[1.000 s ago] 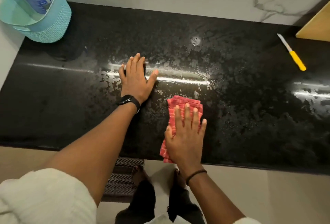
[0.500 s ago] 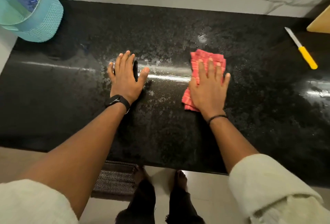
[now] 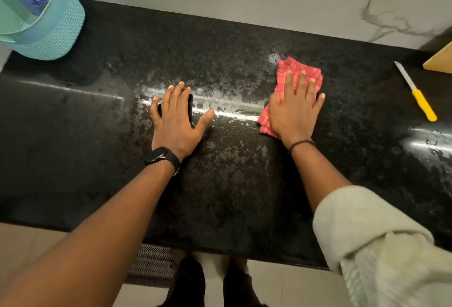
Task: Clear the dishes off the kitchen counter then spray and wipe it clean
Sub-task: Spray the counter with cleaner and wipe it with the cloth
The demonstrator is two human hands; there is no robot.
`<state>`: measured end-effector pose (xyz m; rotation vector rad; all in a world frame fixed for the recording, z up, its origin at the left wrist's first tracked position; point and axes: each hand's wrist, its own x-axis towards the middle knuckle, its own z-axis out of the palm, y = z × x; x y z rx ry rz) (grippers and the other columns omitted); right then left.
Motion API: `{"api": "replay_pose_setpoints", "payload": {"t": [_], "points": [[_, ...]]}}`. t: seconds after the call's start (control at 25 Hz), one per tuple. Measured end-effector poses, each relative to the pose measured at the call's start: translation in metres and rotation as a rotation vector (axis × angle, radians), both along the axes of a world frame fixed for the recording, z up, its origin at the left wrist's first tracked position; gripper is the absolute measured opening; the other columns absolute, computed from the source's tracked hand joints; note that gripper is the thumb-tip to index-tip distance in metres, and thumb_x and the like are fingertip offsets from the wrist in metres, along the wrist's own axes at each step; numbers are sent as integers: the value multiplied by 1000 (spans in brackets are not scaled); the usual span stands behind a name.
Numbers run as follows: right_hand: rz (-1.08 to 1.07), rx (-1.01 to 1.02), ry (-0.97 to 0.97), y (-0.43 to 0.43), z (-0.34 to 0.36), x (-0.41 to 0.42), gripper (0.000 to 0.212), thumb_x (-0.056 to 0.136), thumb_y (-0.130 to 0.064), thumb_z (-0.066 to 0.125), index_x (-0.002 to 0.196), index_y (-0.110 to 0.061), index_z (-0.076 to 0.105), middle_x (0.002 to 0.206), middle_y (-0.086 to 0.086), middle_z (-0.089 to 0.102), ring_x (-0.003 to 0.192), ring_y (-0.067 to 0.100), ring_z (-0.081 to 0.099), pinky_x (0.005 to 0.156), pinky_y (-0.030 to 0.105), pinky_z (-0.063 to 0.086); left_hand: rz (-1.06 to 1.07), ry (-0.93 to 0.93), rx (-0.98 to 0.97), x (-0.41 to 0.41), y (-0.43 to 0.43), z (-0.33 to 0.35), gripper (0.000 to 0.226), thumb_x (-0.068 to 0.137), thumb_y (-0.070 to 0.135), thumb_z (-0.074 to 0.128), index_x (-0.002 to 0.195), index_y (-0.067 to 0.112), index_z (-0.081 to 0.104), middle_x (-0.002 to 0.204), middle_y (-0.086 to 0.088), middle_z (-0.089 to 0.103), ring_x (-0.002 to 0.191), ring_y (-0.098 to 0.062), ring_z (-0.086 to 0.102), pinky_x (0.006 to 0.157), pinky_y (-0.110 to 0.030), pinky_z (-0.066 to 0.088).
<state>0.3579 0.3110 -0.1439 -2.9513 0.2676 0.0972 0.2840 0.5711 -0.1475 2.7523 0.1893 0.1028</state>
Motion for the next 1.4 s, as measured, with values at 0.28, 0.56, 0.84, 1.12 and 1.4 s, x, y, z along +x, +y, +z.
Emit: {"api": "replay_pose_setpoints", "payload": {"t": [0.28,0.56,0.84,1.12,1.4], "points": [[327,19,3,115,-6,28,69,101,-52,21,164,-28,12,172,7,8,159,31,2,125,63,4,12,-46,-60,3,6,-7,84,96,74,27,159,17,23,170,1,9,156,-17,5,125,-54,-1],[333,-11,41,20,1,-48,68,98,-53,26,163,-35,16,173,0,8,159,25,3,125,61,3,9,-25,-57,-1,4,0,88,94,78,21,157,17,26,169,2,13,155,-18,9,124,-56,3],[119,4,47,4,6,96,72,96,-56,24,164,-32,16,173,3,9,159,30,2,125,62,1,-2,35,-27,1,1,0,92,91,83,19,158,21,24,169,3,12,156,-16,5,124,-56,2],[351,1,57,113,4,121,72,98,-56,18,164,-30,11,172,5,7,159,32,2,124,63,-2,10,9,-20,8,4,-2,92,91,83,19,158,20,24,169,2,13,156,-16,5,124,-56,2],[730,-1,70,134,-3,25,66,101,-58,26,163,-37,18,172,-3,11,159,24,4,125,61,-3,34,-56,-49,4,8,-5,98,88,84,22,158,15,25,169,-2,15,155,-19,12,123,-59,6]]}}
